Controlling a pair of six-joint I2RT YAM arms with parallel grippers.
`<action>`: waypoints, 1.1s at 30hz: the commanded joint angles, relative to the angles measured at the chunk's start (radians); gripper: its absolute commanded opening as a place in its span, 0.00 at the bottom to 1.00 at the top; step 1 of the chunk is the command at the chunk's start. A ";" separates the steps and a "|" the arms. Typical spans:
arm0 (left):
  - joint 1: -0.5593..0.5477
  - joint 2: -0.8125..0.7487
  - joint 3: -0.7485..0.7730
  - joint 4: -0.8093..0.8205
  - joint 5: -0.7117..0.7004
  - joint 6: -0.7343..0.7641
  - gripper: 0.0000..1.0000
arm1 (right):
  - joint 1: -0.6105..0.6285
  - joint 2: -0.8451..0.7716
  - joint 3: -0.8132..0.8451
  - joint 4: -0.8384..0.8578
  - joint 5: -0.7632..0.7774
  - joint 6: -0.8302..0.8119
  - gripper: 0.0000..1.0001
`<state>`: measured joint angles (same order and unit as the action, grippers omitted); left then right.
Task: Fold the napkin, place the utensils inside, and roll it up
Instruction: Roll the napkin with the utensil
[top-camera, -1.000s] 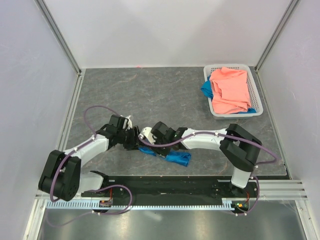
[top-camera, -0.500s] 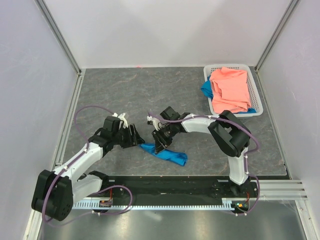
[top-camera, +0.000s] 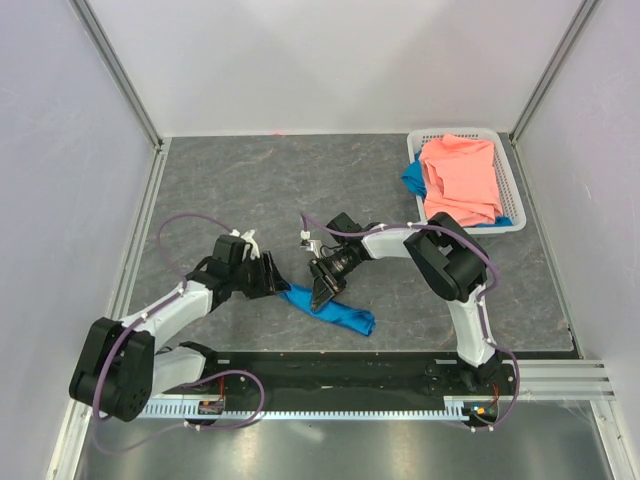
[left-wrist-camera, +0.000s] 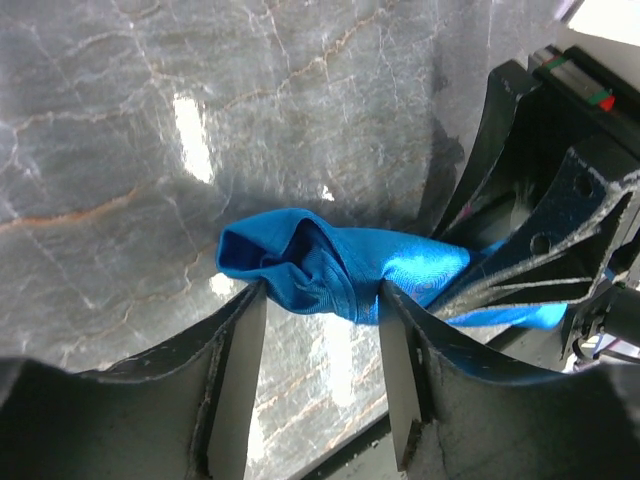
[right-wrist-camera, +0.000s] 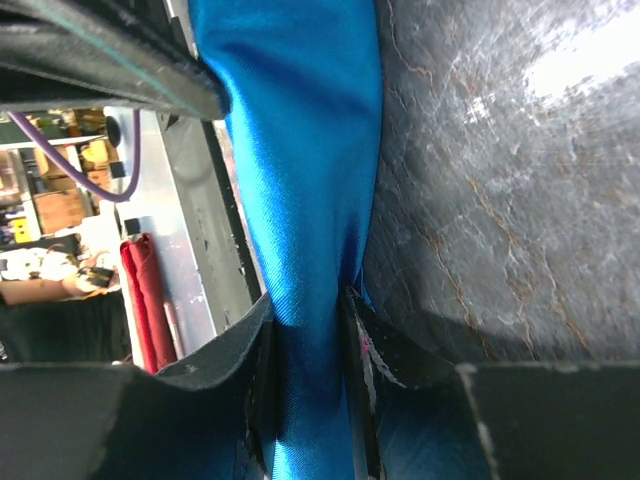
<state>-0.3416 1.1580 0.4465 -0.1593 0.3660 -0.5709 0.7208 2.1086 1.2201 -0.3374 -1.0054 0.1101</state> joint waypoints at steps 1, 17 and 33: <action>0.004 0.035 -0.006 0.096 -0.024 0.017 0.54 | 0.000 0.068 -0.007 -0.068 0.082 -0.049 0.36; 0.003 0.147 0.027 0.121 -0.009 0.045 0.15 | -0.004 -0.030 0.055 -0.129 0.234 -0.078 0.88; 0.003 0.238 0.161 -0.035 0.066 0.052 0.14 | 0.278 -0.449 -0.194 0.093 0.984 -0.265 0.98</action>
<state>-0.3424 1.3705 0.5518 -0.1379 0.3988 -0.5652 0.9440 1.7077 1.0653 -0.3466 -0.2352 -0.0853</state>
